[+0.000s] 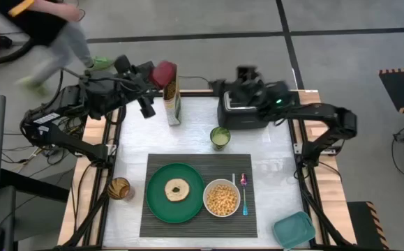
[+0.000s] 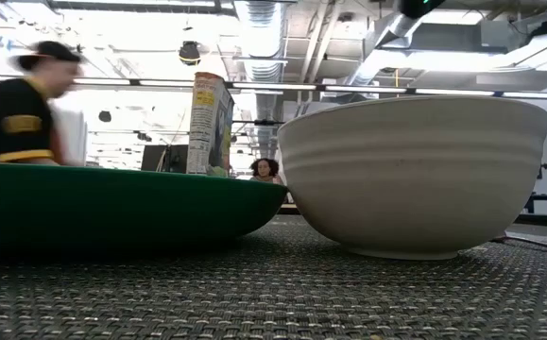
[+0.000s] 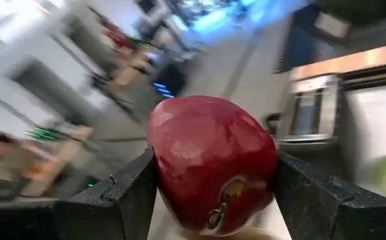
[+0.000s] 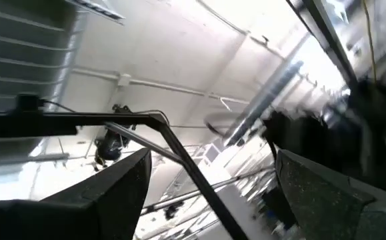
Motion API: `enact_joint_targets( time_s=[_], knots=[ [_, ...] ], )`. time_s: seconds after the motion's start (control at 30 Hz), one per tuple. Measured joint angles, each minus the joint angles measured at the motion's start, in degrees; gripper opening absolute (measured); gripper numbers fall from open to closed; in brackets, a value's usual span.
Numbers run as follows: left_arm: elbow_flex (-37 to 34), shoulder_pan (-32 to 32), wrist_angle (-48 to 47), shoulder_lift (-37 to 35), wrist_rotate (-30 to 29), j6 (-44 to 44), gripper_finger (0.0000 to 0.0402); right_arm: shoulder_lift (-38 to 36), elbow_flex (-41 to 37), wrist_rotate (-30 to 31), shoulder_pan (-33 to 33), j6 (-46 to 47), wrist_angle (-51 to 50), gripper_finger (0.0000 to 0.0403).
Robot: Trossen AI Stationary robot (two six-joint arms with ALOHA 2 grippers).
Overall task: Arrange a breakfast setting
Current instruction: Put the apple on the black placemat at the top right of the green plate
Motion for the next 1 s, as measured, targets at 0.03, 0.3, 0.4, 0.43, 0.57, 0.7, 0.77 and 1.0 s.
enact_joint_targets(
  time_s=[0.03,0.3,0.4,0.43,0.57,0.7,0.77,1.0],
  knots=[
    [0.0,0.3,-1.7,0.0,2.2,-3.3,0.0239,-1.6,0.0,-0.6,-1.2,-0.6,-0.6,0.0348],
    [0.0,2.6,-10.6,2.1,17.3,-16.7,0.024,-20.6,0.0,-11.6,-12.2,-13.6,-24.3,0.0348],
    [0.0,3.0,-11.0,2.8,20.4,-19.1,0.024,-30.0,0.8,-10.1,-16.0,-24.7,-48.5,0.0347],
    [0.0,3.0,-10.7,3.1,21.6,-19.9,0.024,-32.9,1.6,-7.8,-16.8,-28.6,-58.0,0.0346],
    [0.0,3.4,-12.0,4.6,26.5,-23.3,0.024,-40.2,3.2,2.1,-16.8,-35.8,-83.1,0.0341],
    [0.0,3.4,-13.7,7.1,31.0,-25.1,0.0241,-44.0,3.2,7.3,-13.0,-36.2,-100.0,0.0337],
    [0.0,3.4,-14.7,9.1,33.5,-25.6,0.0241,-44.7,3.1,10.9,-10.2,-36.1,-106.1,0.0336],
    [0.0,3.3,-22.2,15.2,43.9,-32.9,0.0241,-44.6,3.1,22.6,-1.5,-34.9,-112.9,0.0336]
  ],
)
